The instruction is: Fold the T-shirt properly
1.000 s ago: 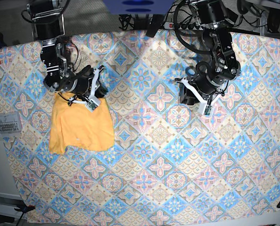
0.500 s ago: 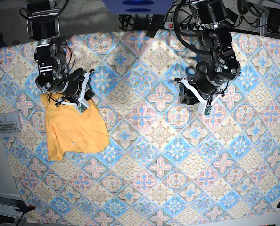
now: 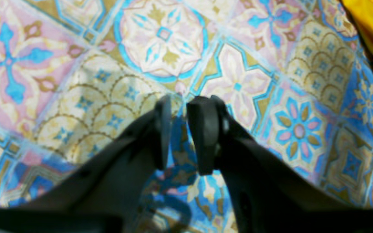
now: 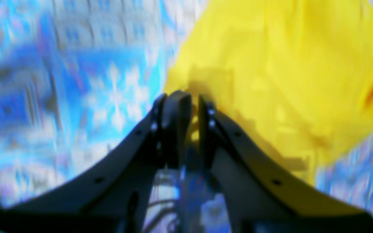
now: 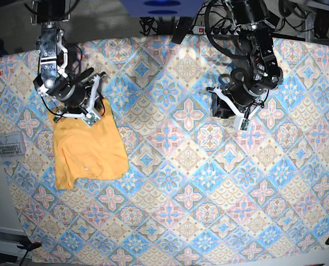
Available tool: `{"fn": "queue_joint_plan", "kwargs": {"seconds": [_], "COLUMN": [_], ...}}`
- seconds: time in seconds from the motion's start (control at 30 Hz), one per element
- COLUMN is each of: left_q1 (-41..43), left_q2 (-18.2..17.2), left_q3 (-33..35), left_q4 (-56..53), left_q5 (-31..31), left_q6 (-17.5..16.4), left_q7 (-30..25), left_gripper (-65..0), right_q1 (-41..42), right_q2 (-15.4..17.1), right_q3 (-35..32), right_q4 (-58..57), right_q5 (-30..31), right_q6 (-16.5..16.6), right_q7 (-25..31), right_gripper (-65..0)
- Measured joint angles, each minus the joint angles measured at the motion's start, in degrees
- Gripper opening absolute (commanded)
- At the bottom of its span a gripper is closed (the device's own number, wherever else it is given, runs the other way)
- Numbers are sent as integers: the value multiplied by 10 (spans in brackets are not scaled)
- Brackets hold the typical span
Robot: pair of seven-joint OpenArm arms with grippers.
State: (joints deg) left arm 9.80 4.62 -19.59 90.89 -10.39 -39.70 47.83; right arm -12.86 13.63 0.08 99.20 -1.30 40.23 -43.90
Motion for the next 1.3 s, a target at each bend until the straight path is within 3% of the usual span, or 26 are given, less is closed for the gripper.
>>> {"fn": "queue_joint_plan", "kwargs": {"seconds": [0.1,0.33,0.53,0.8,1.03,1.3], "left_q1": [22,60,91,115,178,215], "left_q2": [-4,-18,-38,-35,-35,-33], "left_q3": [2,-1,-3,-62,-86,-155], "left_q4": [20,63,66,71,138,148], "left_q5": [-1,1,1,2,2,1], "left_q6": [-2,0,0,0,-4,-2], "left_q7": [2,-1,0,2,2,1], "left_gripper": [-514,-514,-514,-514,-514,-514], "right_q1": [-29,-91,-131,-188,-231,-269], "right_q2": [-2,-48,-82,-89,-135,-142], "right_q3": [37,132,186,229,285,316], "right_q4": [27,42,53,53,52,50], "right_q5": [2,2,2,2,2,5], "right_q6": [0,0,-4,-6,0,0], "right_q7": [3,7,61,85,120,127], "right_gripper": [-553,-553,-553,-553,-552,-552]}}
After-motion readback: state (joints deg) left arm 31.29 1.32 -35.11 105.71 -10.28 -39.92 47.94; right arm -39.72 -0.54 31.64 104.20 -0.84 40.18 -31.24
